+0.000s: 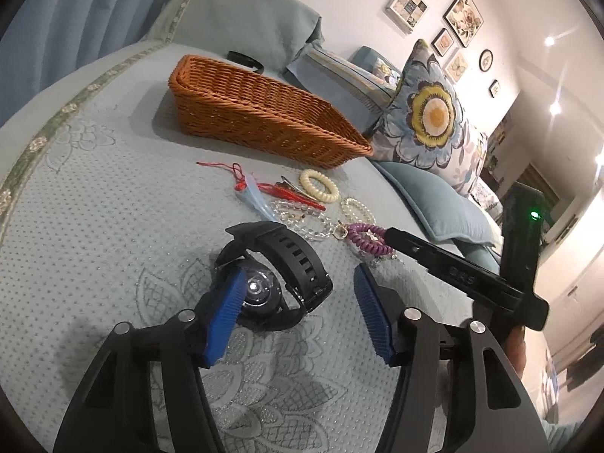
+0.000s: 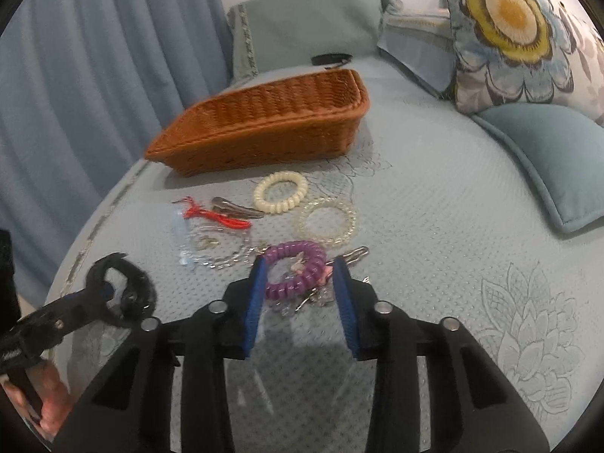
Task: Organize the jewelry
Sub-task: 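Grasp the black watch with the left tool while the right tool grasps the purple coil bracelet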
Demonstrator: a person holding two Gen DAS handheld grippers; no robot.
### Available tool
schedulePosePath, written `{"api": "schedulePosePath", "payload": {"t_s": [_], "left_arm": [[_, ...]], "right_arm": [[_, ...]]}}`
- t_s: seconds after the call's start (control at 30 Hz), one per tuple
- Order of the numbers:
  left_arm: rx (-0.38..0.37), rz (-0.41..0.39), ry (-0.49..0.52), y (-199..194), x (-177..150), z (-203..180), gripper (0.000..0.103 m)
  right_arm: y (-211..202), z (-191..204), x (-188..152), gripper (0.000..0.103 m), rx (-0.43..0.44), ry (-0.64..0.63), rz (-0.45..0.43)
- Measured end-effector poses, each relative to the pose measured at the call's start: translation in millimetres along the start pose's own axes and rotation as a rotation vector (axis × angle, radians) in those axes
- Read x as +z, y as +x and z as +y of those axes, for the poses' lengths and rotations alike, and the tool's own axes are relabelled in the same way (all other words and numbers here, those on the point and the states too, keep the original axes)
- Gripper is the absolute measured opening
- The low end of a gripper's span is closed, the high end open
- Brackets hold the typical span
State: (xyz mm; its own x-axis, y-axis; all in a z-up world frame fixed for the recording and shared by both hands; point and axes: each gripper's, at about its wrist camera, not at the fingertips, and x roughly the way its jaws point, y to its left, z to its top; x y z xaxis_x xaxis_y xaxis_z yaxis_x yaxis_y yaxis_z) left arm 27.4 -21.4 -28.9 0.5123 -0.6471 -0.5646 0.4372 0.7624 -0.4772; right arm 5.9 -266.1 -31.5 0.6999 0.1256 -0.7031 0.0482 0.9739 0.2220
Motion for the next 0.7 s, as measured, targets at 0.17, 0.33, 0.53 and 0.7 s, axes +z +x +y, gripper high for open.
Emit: {"api": "schedulePosePath", "payload": {"t_s": [0.17, 0.33, 0.53, 0.7], "left_arm": [[0.006, 0.002, 0.008, 5, 0, -1, 0.032], [0.004, -0.012, 0.045, 5, -2, -7, 0.017], [-0.015, -0.047, 0.07, -3, -3, -11, 0.009], [-0.05, -0.067, 0.086, -11, -1, -13, 0.005]], "right_arm": [[11, -4, -2, 0.01, 0.001, 0.013, 0.039], [4, 4, -6, 0.009, -0.02, -0.038, 0.012], [-15, 6, -5, 0.009, 0.006, -0.057, -0.076], [-28, 3, -1, 0.009, 0.038, -0.044, -0.13]]}}
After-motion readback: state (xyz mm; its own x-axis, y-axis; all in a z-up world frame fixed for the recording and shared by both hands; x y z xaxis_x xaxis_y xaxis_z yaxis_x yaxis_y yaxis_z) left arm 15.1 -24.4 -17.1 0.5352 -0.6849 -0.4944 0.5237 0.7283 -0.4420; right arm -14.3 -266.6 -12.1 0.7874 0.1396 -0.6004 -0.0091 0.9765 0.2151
